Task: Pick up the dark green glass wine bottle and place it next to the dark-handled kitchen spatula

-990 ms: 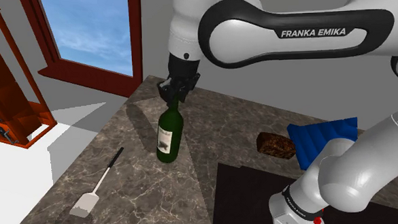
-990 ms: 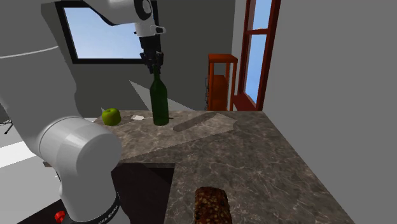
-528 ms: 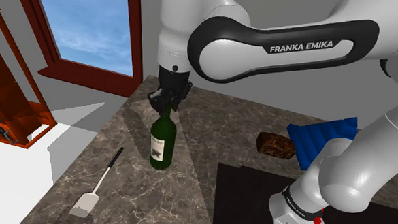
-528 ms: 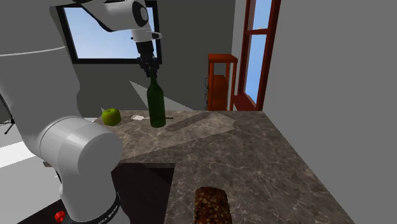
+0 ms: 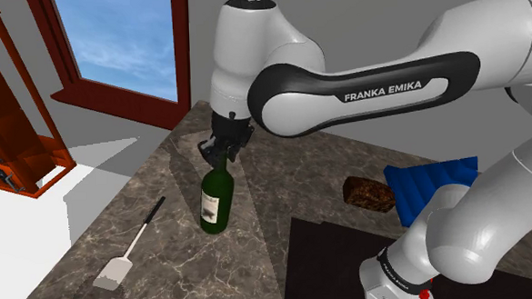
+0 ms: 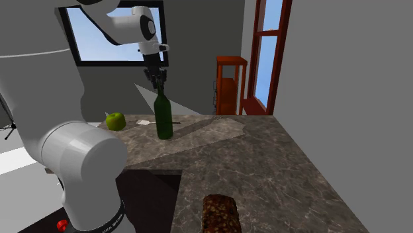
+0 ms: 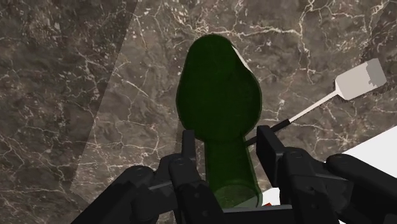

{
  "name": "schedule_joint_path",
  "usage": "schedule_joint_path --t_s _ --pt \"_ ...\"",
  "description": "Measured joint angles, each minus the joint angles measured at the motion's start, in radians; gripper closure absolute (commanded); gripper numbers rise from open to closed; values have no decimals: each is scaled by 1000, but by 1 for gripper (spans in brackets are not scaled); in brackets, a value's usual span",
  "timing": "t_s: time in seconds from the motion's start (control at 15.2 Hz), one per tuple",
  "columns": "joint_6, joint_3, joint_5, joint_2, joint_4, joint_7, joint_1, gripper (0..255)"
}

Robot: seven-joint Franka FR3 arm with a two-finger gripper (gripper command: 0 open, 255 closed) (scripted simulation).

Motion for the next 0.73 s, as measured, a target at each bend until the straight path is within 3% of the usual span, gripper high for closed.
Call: schedule_joint_path --t_s 0.46,0.53,0.73 --pt "17 0 -5 10 -8 3 0 255" --pt "17 0 -5 10 -8 3 0 0" --pt "17 0 -5 10 -8 3 0 0"
